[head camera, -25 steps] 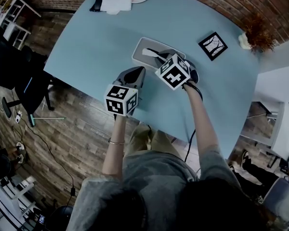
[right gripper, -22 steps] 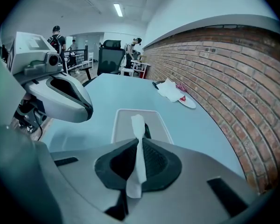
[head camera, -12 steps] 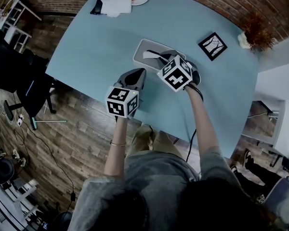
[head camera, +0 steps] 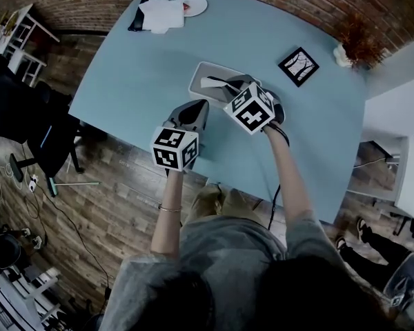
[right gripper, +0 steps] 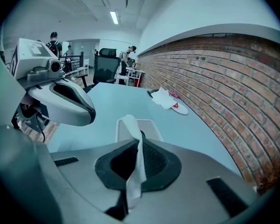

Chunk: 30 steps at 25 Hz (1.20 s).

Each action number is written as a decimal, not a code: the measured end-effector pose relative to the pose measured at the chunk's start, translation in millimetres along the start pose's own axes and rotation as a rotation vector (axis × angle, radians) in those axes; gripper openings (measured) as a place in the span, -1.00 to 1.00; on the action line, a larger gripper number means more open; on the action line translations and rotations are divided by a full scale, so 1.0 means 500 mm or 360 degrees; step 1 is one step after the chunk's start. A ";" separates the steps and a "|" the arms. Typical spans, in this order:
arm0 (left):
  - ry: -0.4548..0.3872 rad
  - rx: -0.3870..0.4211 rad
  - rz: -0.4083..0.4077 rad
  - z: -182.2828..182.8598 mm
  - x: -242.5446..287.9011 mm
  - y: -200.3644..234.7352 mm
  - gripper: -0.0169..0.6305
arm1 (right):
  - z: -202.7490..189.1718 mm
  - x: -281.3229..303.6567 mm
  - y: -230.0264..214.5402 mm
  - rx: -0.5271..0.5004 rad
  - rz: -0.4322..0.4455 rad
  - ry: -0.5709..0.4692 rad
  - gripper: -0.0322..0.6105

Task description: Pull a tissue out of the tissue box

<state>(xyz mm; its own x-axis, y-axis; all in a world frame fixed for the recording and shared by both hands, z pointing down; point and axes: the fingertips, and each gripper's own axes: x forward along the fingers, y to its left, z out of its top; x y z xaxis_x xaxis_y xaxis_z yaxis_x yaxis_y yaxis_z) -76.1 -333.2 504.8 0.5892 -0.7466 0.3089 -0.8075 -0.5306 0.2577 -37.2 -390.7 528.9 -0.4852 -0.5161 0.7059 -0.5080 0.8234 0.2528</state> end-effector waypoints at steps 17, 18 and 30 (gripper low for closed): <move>-0.0092 0.0100 -0.0060 0.051 -0.040 -0.058 -0.94 | 0.022 -0.095 -0.001 0.0072 -0.0108 -0.0129 -0.89; -0.0098 0.0109 -0.0067 0.054 -0.042 -0.063 -0.94 | 0.021 -0.101 -0.001 0.0080 -0.0117 -0.0136 -0.89; -0.0139 0.0176 -0.0134 0.076 -0.057 -0.120 -0.94 | 0.030 -0.176 -0.001 0.0167 -0.0174 -0.0285 -0.89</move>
<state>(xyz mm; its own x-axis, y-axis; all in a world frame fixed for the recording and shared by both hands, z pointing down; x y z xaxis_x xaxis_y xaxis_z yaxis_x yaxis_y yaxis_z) -45.6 -295.4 446.0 0.6543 -0.7270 0.2083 -0.7563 -0.6303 0.1755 -5.1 -349.2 456.6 -0.5369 -0.6424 0.5468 -0.6311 0.7360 0.2449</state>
